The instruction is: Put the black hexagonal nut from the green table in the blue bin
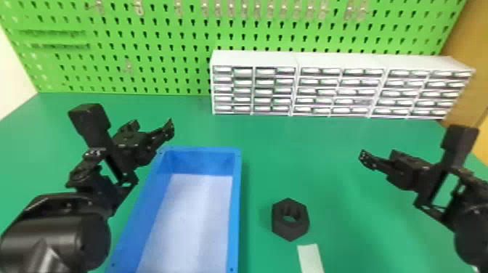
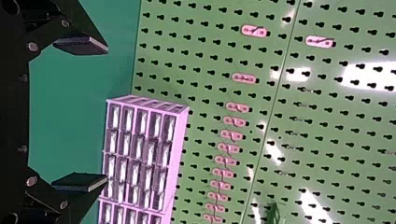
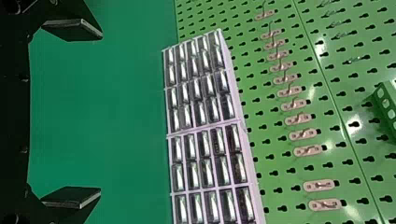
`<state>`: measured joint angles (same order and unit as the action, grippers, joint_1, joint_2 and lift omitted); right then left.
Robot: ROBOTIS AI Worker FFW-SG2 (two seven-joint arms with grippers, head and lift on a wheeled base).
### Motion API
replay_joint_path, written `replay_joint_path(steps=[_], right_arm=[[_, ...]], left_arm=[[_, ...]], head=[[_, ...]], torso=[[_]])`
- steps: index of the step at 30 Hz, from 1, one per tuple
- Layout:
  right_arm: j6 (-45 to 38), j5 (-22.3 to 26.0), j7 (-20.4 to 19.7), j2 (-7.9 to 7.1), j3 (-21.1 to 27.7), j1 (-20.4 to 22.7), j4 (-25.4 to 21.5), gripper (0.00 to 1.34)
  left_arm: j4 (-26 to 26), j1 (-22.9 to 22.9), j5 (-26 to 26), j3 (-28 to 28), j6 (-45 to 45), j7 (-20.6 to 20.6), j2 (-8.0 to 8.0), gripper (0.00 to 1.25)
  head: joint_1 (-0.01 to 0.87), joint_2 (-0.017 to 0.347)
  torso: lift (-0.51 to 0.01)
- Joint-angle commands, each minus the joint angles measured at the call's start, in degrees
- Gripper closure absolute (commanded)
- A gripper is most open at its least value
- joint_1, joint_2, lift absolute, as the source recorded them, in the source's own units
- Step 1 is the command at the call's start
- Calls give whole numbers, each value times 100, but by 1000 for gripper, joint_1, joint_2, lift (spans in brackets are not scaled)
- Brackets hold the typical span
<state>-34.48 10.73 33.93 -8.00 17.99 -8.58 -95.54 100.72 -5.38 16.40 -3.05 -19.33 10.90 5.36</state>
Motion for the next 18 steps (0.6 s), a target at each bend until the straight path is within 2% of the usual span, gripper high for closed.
replay_joint_path(steps=[1, 18], right_arm=[[-6, -1, 0, -9, -15, -4, 0, 125], [-6, -1, 0, -9, -33, -21, 0, 127]], left_arm=[[0, 11, -14, -38, 0, 0, 0, 294], [0, -6, -23, -38, 0, 0, 0, 294]], head=[[666, 32], [666, 32]], torso=[[-100], [-100]])
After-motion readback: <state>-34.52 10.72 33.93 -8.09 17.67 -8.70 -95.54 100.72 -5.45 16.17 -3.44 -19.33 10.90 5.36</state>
